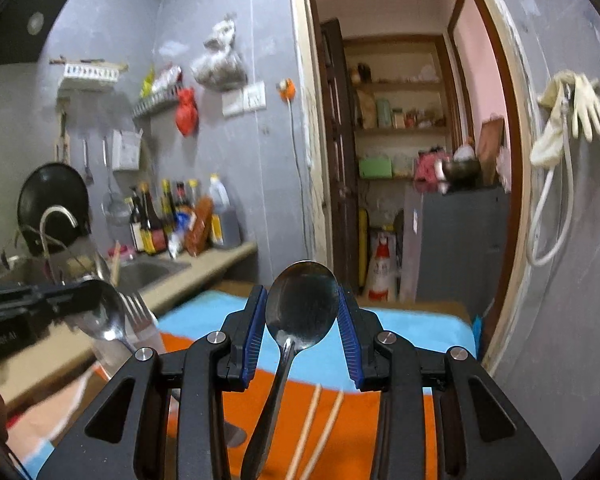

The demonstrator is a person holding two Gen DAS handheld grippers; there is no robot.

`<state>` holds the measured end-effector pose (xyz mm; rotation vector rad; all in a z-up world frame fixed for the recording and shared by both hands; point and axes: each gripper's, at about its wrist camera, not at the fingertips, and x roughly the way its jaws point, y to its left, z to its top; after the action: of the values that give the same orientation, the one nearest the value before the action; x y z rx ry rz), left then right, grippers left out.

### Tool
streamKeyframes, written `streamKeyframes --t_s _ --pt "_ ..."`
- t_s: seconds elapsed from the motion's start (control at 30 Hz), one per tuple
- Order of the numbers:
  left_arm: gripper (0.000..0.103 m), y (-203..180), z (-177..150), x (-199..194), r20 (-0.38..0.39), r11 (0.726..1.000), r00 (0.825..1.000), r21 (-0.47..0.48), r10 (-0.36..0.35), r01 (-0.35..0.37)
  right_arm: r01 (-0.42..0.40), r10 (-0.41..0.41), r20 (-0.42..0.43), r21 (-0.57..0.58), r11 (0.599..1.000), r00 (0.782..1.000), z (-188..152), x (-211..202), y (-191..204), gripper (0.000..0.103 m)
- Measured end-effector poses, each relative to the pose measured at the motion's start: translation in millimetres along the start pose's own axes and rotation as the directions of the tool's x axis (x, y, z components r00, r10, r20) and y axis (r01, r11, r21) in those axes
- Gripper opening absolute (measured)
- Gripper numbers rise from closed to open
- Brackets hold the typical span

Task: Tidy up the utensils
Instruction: 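Lift both spoons and carry them over the white caddy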

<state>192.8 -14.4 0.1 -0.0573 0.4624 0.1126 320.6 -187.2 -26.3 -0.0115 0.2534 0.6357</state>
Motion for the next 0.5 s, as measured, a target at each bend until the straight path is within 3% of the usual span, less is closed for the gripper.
streamKeyframes --t_s 0.23,0.5 --pt "0.002 35.3 28.2 -26.6 0.033 1.000 0.999 -0.008 0.010 -0.010 -0.022 0.026 0.118 -0.030 0.999 0.993 37.9 -12.0 40.8 0.033" --pt "0.002 82.9 59.1 -66.1 0.073 0.998 0.996 0.006 0.056 -0.057 -0.083 0.089 0.197 -0.038 0.996 0.976 69.5 -8.8 84.8 0.033"
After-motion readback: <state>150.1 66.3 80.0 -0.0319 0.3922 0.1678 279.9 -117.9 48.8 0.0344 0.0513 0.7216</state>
